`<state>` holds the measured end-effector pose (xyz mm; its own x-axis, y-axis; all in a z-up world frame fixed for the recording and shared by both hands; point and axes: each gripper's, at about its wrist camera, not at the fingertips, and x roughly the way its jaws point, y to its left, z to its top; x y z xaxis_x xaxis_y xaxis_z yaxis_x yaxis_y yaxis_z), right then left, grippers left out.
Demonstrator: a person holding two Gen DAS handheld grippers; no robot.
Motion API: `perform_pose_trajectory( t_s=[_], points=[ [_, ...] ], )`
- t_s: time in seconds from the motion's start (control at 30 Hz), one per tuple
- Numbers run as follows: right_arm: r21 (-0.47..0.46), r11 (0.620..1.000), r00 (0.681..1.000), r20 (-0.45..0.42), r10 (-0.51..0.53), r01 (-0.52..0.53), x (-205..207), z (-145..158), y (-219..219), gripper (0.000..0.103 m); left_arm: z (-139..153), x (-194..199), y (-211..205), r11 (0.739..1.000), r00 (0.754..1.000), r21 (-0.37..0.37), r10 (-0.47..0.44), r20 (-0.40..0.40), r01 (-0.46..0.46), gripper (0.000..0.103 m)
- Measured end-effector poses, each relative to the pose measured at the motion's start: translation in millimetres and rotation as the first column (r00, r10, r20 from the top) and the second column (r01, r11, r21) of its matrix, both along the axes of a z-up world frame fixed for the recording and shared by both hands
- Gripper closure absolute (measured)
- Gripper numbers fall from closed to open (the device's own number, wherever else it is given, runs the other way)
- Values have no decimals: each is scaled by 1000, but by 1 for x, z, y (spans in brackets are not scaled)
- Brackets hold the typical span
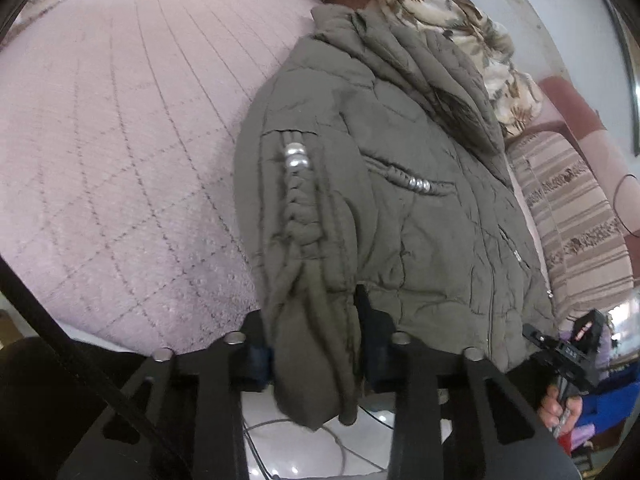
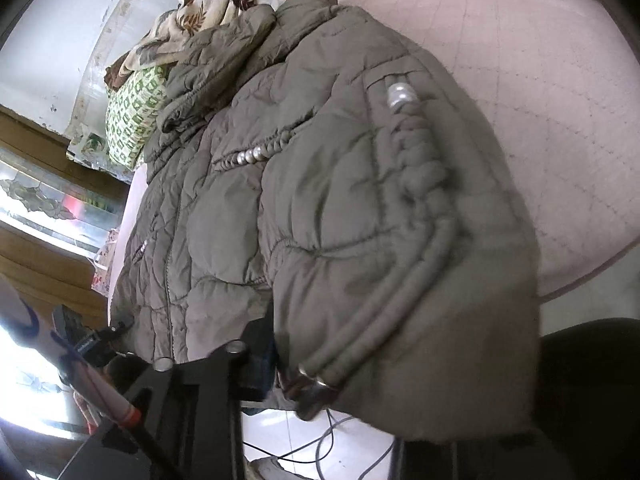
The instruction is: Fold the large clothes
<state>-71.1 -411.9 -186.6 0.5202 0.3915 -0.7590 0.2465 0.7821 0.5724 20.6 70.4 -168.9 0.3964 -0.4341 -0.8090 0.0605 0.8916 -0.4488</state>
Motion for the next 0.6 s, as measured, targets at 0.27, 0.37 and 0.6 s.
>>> perform_pose_trajectory(
  t_s=[0.27, 0.37, 0.6],
  points=[
    [-80, 997, 998, 59, 20, -15, 1, 36, 10, 81, 69, -10, -18, 996, 985, 86, -1, 170, -14, 84],
    [-77, 997, 995, 100, 22, -15, 3, 55, 8, 83, 82, -7, -15, 998, 984, 57, 14, 177, -24, 85],
    [-84, 996, 980, 195, 42, -25, 1, 99, 15, 85, 93, -20, -10, 999, 982, 33, 31, 186, -38, 86]
  ],
)
